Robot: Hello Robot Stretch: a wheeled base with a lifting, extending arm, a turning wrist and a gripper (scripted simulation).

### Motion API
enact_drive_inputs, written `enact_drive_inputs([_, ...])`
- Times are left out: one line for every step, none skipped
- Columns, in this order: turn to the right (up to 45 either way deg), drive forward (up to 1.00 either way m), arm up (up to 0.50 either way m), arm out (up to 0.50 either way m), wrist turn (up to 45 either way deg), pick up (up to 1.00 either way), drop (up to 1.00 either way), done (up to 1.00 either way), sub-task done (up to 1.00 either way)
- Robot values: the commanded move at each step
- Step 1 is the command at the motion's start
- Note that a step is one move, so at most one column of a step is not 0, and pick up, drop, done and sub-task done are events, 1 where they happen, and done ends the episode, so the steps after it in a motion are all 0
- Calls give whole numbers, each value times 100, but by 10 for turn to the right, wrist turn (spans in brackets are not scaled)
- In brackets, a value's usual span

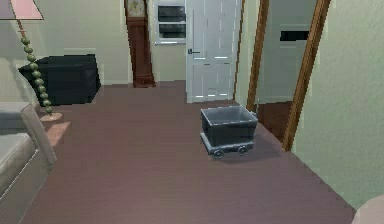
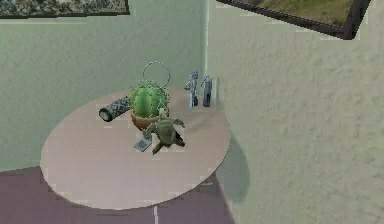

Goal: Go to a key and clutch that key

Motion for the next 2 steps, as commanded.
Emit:
enact_drive_inputs([0,0,28,0,0,0,0,0,0])
enact_drive_inputs([0,0,0,50,0,0,0,0,0])
